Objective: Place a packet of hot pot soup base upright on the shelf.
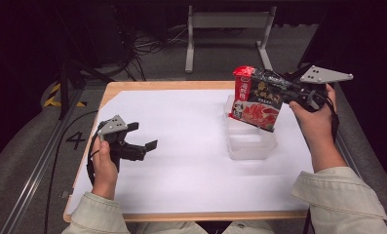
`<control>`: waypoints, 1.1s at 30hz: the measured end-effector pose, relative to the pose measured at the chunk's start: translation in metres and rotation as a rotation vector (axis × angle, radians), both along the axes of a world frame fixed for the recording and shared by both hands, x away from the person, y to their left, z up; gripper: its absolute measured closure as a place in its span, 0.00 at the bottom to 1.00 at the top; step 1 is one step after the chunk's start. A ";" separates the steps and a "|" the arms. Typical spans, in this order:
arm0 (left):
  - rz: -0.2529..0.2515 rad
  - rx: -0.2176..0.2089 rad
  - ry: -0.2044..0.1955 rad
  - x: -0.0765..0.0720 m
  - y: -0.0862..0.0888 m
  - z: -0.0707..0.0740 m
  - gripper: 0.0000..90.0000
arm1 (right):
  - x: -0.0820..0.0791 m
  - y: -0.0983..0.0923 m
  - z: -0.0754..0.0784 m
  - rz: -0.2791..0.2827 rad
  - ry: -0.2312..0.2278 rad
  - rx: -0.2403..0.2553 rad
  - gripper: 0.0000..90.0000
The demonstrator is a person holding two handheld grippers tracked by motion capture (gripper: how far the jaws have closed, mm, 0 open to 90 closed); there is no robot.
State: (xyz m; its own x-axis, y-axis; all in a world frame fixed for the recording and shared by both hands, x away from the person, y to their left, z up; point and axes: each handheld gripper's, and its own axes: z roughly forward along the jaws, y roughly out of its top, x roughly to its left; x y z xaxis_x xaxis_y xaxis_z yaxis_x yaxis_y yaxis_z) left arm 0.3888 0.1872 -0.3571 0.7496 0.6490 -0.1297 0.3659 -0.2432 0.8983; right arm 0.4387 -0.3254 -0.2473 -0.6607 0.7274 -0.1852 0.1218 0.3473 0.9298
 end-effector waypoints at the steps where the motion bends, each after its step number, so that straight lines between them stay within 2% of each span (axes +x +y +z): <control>1: -0.001 0.000 0.002 0.000 0.000 0.000 0.03 | 0.000 -0.001 -0.001 0.000 0.003 0.006 0.87; 18: -0.003 -0.015 0.009 0.000 0.002 -0.001 0.03 | 0.003 0.000 -0.022 0.017 0.054 -0.002 0.87; 33: -0.008 -0.006 0.012 0.001 0.002 -0.003 0.03 | 0.005 -0.002 -0.041 0.008 0.067 0.013 0.87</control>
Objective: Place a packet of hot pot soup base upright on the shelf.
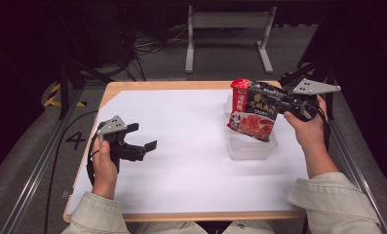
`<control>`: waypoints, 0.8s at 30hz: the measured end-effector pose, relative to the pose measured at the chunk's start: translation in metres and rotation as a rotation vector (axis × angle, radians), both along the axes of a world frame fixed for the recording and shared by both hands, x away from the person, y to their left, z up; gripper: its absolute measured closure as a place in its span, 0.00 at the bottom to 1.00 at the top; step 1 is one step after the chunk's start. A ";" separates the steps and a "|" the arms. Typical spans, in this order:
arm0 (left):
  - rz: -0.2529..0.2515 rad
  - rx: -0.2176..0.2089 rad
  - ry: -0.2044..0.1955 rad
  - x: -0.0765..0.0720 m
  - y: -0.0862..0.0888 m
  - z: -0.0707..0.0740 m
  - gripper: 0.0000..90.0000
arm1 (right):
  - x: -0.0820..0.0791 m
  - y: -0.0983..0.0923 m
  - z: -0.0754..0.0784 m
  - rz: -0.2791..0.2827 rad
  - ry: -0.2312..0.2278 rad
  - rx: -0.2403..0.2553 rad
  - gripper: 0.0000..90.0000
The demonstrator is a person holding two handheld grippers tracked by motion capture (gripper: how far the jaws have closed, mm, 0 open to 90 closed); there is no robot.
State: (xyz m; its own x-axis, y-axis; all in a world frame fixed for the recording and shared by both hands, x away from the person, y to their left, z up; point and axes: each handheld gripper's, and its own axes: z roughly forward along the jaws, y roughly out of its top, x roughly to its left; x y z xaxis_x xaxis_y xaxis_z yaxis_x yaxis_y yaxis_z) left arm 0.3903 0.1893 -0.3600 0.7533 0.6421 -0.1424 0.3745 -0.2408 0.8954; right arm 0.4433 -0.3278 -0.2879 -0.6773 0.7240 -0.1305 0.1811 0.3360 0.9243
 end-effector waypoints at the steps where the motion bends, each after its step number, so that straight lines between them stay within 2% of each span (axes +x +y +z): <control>1: 0.000 0.000 0.000 0.000 0.000 0.000 0.03 | 0.000 0.000 -0.001 -0.001 0.001 0.001 0.87; 11: -0.002 -0.008 0.016 0.001 -0.002 -0.002 0.03 | 0.001 0.000 -0.018 -0.006 0.010 0.011 0.87; 24: -0.005 -0.007 0.017 0.001 -0.001 -0.002 0.03 | -0.002 -0.006 -0.038 -0.023 0.015 0.028 0.86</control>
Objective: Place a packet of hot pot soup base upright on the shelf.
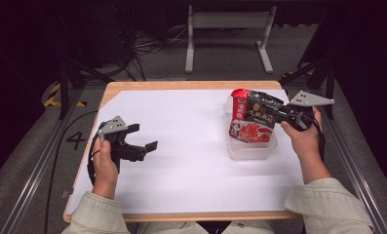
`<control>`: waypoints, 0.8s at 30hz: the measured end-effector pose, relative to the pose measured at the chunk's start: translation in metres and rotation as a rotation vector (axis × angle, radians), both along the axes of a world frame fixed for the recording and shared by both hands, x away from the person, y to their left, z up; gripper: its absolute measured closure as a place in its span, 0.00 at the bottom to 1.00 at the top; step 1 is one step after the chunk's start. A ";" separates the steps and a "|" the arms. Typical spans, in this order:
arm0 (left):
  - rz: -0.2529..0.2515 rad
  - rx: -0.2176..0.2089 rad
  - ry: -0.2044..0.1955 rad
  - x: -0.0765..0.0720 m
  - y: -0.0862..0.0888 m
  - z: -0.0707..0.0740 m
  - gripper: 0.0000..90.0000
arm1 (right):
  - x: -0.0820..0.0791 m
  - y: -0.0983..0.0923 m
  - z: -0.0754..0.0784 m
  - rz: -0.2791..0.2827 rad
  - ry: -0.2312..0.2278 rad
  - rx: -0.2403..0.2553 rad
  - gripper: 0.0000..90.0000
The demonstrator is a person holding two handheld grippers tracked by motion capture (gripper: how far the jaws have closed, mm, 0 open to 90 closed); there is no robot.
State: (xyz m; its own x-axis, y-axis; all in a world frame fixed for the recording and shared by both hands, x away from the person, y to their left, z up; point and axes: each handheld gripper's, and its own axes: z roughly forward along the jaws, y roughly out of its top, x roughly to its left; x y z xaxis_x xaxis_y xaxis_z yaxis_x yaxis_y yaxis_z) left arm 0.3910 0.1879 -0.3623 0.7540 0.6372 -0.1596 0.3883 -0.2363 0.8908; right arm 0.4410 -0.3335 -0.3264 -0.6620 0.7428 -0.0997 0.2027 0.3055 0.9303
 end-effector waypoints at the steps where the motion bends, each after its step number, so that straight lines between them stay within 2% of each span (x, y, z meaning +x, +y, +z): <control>1: -0.001 0.000 0.000 0.000 0.000 0.000 0.03 | 0.000 0.000 -0.001 0.003 -0.002 0.003 0.86; 12: -0.008 0.008 -0.003 0.000 0.000 0.000 0.03 | -0.005 -0.008 -0.012 -0.020 -0.005 0.042 0.83; 14: -0.009 0.008 0.005 -0.001 0.000 0.000 0.03 | -0.005 -0.010 -0.017 -0.022 -0.007 0.041 0.82; 21: -0.008 0.011 0.009 -0.001 0.000 0.000 0.03 | -0.006 -0.010 -0.017 -0.023 -0.005 0.035 0.82; 22: -0.008 0.008 0.013 -0.001 -0.001 0.000 0.03 | -0.007 -0.010 -0.016 -0.024 -0.005 0.037 0.81; 24: -0.009 0.006 0.013 -0.002 0.000 -0.001 0.03 | -0.007 -0.010 -0.015 -0.034 -0.013 0.043 0.72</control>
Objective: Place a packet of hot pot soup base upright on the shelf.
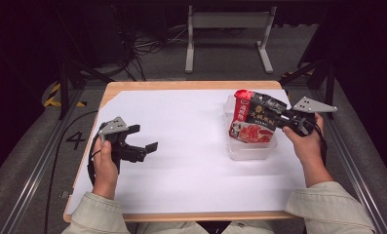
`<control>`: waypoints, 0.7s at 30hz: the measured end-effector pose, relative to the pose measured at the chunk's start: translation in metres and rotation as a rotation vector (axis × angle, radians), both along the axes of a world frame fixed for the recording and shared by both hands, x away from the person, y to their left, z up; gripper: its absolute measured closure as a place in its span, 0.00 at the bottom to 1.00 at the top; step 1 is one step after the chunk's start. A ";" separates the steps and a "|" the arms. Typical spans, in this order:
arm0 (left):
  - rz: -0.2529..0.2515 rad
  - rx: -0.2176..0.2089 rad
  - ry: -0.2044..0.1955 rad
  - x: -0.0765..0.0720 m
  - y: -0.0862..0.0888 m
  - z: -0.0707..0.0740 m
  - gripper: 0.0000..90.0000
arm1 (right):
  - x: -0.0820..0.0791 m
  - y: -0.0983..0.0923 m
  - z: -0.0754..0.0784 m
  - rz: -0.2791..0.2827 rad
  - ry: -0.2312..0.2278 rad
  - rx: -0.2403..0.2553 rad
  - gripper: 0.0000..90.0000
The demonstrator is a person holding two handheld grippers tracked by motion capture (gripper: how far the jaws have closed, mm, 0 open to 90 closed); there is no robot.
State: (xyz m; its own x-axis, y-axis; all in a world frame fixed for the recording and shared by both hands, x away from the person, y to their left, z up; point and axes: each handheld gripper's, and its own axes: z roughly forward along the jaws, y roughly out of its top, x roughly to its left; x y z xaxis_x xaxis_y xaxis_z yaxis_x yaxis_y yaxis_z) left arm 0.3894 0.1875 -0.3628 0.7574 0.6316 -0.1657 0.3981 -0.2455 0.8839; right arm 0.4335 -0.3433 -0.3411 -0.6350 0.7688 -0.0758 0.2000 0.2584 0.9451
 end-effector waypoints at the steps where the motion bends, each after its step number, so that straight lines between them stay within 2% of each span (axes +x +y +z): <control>1: -0.004 0.010 -0.010 0.000 0.001 0.000 0.03 | -0.001 0.000 0.001 -0.003 -0.003 0.013 0.67; 2: -0.001 0.001 0.001 -0.001 0.000 0.000 0.03 | -0.002 -0.001 0.003 0.000 0.000 0.027 0.62; 3: -0.005 0.011 -0.007 -0.002 0.001 -0.001 0.03 | -0.005 -0.003 0.005 -0.008 -0.002 0.039 0.52; 4: -0.008 0.014 -0.004 -0.003 0.002 -0.001 0.03 | -0.005 -0.003 0.005 -0.008 -0.002 0.039 0.52; 7: -0.012 0.010 -0.002 -0.007 0.004 -0.002 0.03 | -0.011 -0.008 0.009 0.007 0.024 0.074 0.36; 10: -0.014 0.014 -0.002 -0.011 0.004 -0.002 0.03 | -0.020 -0.012 0.011 0.011 0.031 0.060 0.28; 14: -0.016 0.030 0.000 -0.018 0.005 -0.004 0.03 | -0.034 -0.019 0.011 0.025 0.031 0.064 0.23; 21: -0.014 0.040 0.010 -0.029 0.008 -0.008 0.03 | -0.058 -0.025 0.004 0.062 0.043 0.072 0.20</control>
